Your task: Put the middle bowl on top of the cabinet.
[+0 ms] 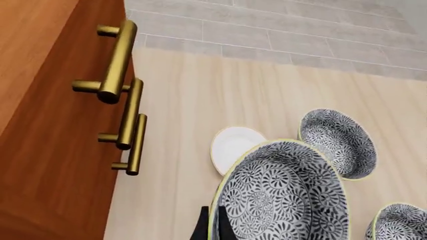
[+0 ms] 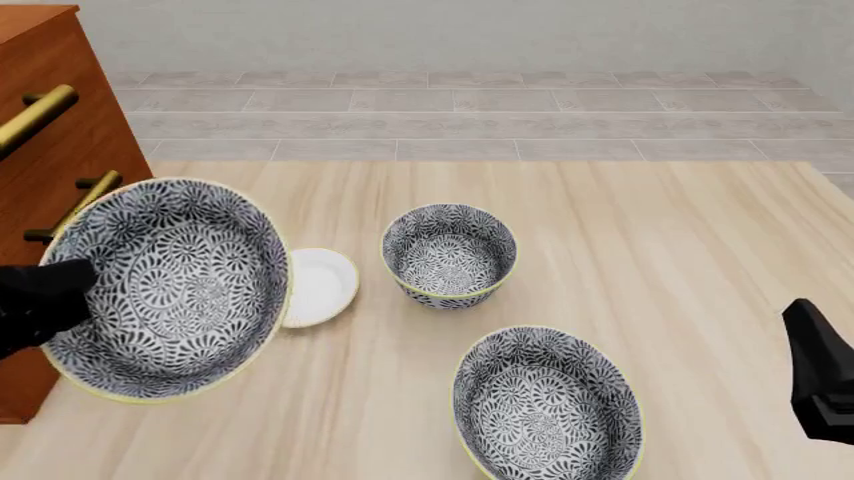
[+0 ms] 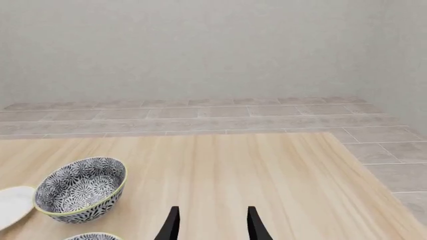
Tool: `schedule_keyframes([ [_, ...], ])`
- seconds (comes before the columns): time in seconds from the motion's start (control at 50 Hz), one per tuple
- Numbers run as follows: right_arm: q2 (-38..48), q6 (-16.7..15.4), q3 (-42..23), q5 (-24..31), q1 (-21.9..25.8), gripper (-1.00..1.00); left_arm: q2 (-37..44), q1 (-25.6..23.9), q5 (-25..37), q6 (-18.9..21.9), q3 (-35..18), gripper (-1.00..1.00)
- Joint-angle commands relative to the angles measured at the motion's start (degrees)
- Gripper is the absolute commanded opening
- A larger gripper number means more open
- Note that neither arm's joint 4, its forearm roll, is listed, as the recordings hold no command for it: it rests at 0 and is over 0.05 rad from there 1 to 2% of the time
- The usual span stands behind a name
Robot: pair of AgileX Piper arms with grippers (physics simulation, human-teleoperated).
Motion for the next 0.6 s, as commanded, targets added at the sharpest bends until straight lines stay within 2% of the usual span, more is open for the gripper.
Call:
schedule_keyframes([
  [0.02,0.36,0.1,0.06,-0.24,-0.06,1.0,1.27,0.33,0.29,0.66,-3.32,-1.0],
  [0.6,1.57,0.17,-0.05,-1.46,-0.17,1.0,0.8,1.57,4.32,1.52,-10.69,-1.0],
])
